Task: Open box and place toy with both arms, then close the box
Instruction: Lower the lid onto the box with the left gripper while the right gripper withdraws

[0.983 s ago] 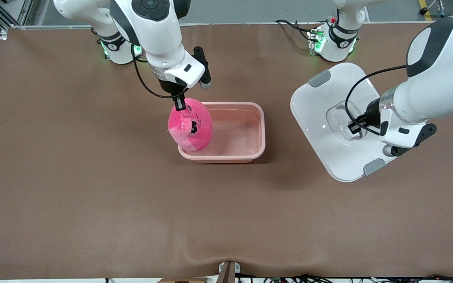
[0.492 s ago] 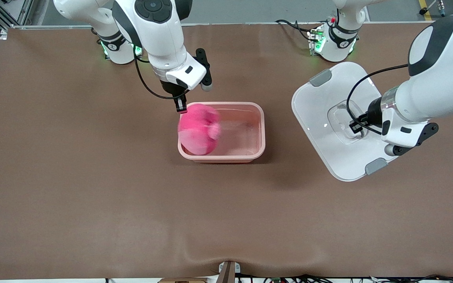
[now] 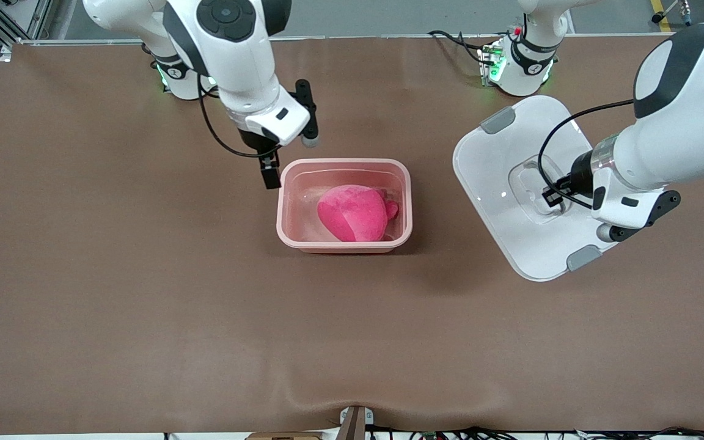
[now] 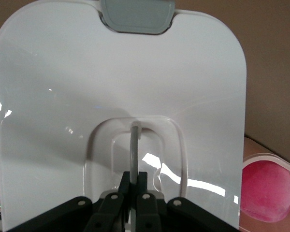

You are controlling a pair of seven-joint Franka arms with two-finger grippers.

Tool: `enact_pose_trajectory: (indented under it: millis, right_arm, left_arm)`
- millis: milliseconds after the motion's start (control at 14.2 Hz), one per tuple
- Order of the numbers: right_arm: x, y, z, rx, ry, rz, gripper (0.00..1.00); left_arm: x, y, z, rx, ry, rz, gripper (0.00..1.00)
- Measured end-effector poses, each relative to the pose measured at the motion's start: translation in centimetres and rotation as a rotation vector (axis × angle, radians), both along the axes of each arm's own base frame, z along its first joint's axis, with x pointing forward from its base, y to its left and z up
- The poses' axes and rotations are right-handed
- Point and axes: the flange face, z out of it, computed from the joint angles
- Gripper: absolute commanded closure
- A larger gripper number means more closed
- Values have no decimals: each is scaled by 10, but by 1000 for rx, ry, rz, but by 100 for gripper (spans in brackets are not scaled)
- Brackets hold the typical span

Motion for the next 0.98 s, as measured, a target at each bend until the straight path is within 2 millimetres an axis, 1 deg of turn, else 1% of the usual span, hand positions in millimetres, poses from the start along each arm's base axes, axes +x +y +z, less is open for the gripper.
enact_pose_trajectory:
  millis: [70,211,351,492,632,843,983]
  right_arm:
    - [8,-16,2,-7,9,-30,0]
    - [24,-53,9,-16,23,-96,0]
    - [37,-91,16,-23,37,-163,0]
    - [49,-130,21,-27,48,-234,0]
    - [64,-172,23,-26,50,-314,0]
    - [82,-243,27,-19,42,-466,0]
    - [89,-288,36,-9,27,-549,0]
  left_arm:
    - [-3,-9,0,3,3,16,100]
    - [-12,-37,1,20,7,79,100]
    - [-26,-79,0,44,0,174,100]
    - [-41,-133,-8,63,-12,317,100]
    - [-54,-180,-24,73,-27,435,100]
    - [-69,-234,-54,95,-50,557,100]
    - [-78,-269,-76,102,-85,672,100]
